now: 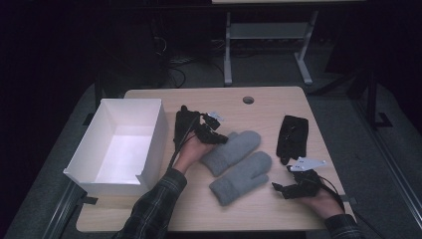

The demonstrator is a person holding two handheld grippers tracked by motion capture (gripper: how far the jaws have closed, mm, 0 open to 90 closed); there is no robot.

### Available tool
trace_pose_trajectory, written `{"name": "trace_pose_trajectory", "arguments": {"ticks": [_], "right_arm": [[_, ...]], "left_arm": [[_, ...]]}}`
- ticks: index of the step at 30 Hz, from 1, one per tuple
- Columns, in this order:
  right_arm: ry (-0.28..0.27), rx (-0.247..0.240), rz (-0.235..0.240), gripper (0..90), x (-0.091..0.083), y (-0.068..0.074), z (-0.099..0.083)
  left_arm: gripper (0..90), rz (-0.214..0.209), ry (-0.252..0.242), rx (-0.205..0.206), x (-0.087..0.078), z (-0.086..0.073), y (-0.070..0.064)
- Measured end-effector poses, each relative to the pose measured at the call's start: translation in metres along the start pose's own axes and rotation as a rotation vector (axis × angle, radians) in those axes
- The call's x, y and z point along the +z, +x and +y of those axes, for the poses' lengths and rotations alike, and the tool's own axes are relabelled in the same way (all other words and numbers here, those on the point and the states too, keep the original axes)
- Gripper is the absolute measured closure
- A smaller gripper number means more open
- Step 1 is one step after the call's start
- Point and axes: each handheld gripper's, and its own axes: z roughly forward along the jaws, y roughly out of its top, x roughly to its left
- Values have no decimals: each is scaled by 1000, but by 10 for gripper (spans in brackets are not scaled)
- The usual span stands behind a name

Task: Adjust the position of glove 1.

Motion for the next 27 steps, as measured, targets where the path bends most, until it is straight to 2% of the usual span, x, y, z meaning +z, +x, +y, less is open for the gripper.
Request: {"name": "trace_pose_trajectory", "arguments": {"ticks": [1, 3, 4, 6, 7, 8, 10, 11, 15, 18, 20, 21, 27], "right_arm": [[0, 0, 0, 132, 0, 0, 0], [0, 0, 0, 132, 0, 0, 0], [0, 0, 0, 132, 0, 0, 0], [0, 0, 0, 132, 0, 0, 0], [0, 0, 0, 132, 0, 0, 0], [0, 0, 0, 132, 0, 0, 0], [0, 0, 0, 132, 0, 0, 0], [0, 0, 0, 132, 0, 0, 0], [0, 0, 0, 132, 0, 0, 0], [0, 0, 0, 132, 0, 0, 0], [0, 0, 0, 132, 0, 0, 0], [0, 0, 0, 132, 0, 0, 0], [0, 0, 0, 132, 0, 0, 0]], "left_arm": [[868, 4, 5, 16, -5, 1, 1], [870, 9, -20, 0, -13, 3, 0], [872, 18, -21, 15, -23, 4, 1], [872, 23, -25, 8, -27, 4, 1], [874, 40, -27, 21, -36, 6, 0], [874, 40, -27, 21, -36, 6, 0], [874, 73, -10, 52, -49, 7, 2], [875, 73, -10, 52, -49, 7, 2], [876, 134, -10, 67, -65, 9, 3], [876, 162, -1, 85, -66, 9, -1], [875, 153, -3, 86, -65, 8, -2], [872, 134, -5, 87, -61, 7, -7], [867, 97, -19, 98, -55, 5, -21]]}}
